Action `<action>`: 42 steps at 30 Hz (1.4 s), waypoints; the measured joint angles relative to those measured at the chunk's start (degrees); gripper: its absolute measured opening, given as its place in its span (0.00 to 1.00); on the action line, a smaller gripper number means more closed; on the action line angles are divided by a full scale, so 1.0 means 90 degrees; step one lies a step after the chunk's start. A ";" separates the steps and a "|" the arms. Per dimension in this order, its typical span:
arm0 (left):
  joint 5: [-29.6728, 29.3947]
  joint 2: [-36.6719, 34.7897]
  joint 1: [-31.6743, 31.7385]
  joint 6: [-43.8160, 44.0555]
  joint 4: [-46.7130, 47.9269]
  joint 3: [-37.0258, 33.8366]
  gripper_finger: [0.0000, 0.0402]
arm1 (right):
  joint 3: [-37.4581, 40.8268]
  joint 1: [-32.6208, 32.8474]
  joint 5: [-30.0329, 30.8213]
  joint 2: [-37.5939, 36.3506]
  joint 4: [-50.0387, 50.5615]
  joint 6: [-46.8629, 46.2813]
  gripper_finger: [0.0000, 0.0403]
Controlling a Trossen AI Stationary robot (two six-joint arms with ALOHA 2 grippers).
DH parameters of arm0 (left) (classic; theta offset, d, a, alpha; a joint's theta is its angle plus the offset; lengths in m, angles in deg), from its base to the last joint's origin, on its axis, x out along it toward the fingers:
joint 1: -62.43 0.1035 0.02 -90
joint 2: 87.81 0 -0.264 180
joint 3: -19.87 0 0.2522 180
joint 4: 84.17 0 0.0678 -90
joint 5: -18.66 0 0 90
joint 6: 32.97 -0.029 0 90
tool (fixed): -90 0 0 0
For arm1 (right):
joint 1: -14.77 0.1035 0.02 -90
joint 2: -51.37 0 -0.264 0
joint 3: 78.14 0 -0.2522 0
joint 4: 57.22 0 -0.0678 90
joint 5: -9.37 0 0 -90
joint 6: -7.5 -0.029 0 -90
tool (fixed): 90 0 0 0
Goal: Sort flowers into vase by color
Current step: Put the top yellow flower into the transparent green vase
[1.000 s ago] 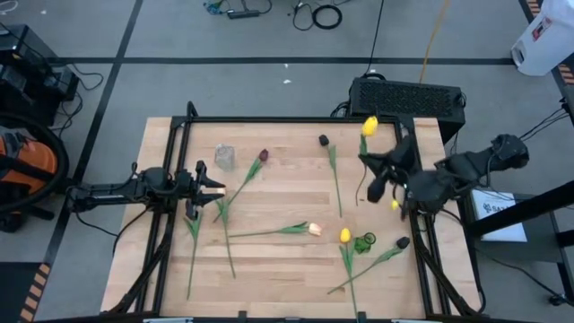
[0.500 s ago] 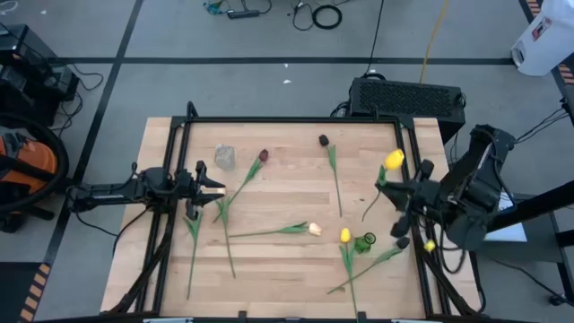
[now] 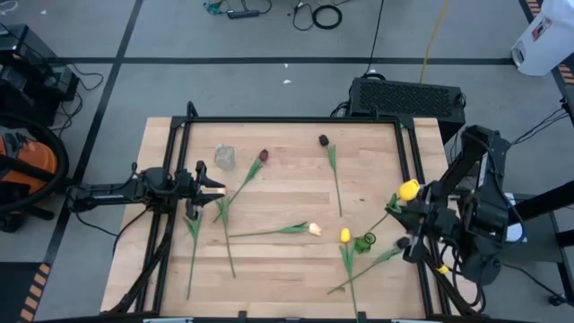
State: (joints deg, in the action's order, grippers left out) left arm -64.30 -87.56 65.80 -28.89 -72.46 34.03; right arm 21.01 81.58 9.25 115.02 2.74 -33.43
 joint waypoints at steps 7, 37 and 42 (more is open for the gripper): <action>0.0002 -0.0001 0.0000 0.0000 0.0000 -0.0001 0.35 | 0.0000 0.0219 -0.0127 0.0075 0.1454 -0.1542 0.00; 0.0000 0.0000 0.0000 -0.0001 0.0001 -0.0001 0.35 | 0.0811 0.0216 -0.0542 0.0601 0.3449 -0.4981 0.00; 0.0000 0.0000 0.0001 -0.0001 0.0001 0.0000 0.35 | 0.1428 0.0216 -0.0545 0.0599 0.3057 -0.5396 0.00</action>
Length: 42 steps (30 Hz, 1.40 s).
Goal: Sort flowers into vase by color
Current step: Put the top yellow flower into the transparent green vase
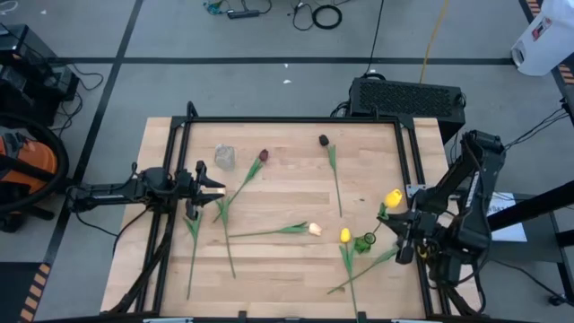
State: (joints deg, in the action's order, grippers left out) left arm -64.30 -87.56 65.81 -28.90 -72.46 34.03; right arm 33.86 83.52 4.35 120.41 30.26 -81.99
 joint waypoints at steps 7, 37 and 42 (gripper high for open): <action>0.0000 0.0000 -0.0001 0.0001 0.0000 0.0000 0.35 | 0.0712 0.0000 -0.0329 0.0002 -0.0828 -0.0218 0.00; 0.0000 0.0000 0.0000 0.0000 -0.0002 0.0000 0.35 | 0.1307 0.0000 -0.1176 -0.0017 -0.1762 -0.0423 0.30; 0.0000 0.0000 -0.0001 0.0001 -0.0001 0.0000 0.35 | 0.1062 -0.0002 -0.1209 -0.0041 -0.1622 -0.0055 0.34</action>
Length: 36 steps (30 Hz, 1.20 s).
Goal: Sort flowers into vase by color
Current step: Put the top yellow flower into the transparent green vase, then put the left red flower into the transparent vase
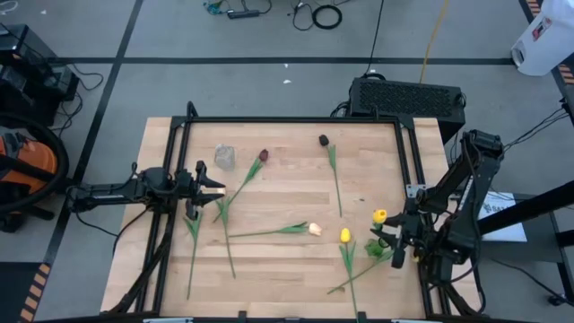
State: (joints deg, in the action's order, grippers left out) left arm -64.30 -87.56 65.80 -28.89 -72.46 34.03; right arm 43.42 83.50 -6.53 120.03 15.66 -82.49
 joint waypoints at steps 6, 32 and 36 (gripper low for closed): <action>0.0000 0.0000 -0.0001 -0.0001 0.0001 0.0000 0.35 | -0.0469 -0.0001 -0.0899 -0.0005 0.0715 0.0096 0.37; 0.0000 -0.0002 0.0001 0.0001 -0.0001 -0.0001 0.35 | -0.3100 0.0000 -0.5245 -0.0005 0.2678 -0.1129 0.37; 0.0000 -0.0002 0.0000 -0.0001 0.0000 0.0000 0.35 | -0.3100 -0.0001 -0.6240 0.0073 0.2659 -0.2227 0.29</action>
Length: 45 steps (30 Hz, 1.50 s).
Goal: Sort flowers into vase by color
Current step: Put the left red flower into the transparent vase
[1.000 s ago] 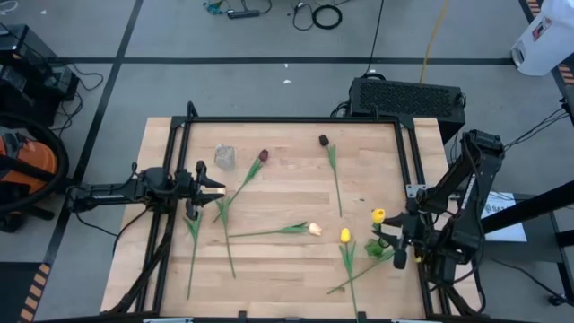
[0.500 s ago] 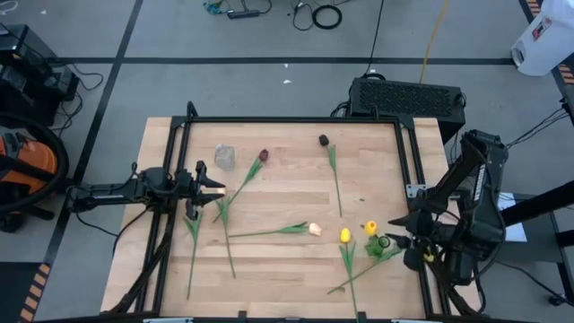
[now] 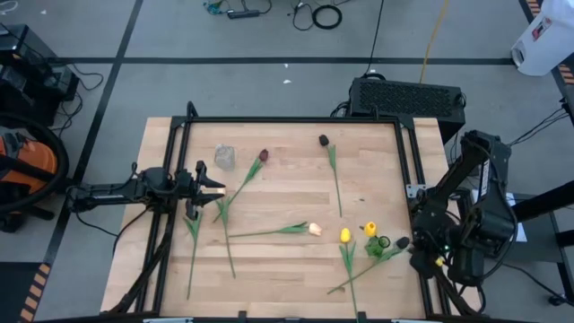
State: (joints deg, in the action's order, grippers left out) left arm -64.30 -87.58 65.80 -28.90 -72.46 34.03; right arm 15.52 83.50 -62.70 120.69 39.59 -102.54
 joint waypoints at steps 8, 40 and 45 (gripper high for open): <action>0.0000 0.0002 0.0000 0.0000 0.0000 0.0000 0.35 | 0.0000 -0.0166 -0.0212 0.0340 -0.0403 -0.0968 0.02; 0.0000 0.0000 0.0000 0.0003 -0.0062 0.0000 0.35 | -0.2446 -0.3416 0.3884 0.0352 -0.0645 0.3854 0.00; 0.0000 0.0000 -0.0001 0.0007 -0.0060 0.0000 0.35 | -0.2195 -0.4713 0.2533 0.0357 0.0063 0.3714 0.00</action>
State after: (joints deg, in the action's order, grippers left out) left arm -64.30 -87.58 65.79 -28.83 -73.00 34.03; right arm -4.23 41.08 -39.90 123.90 40.15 -69.11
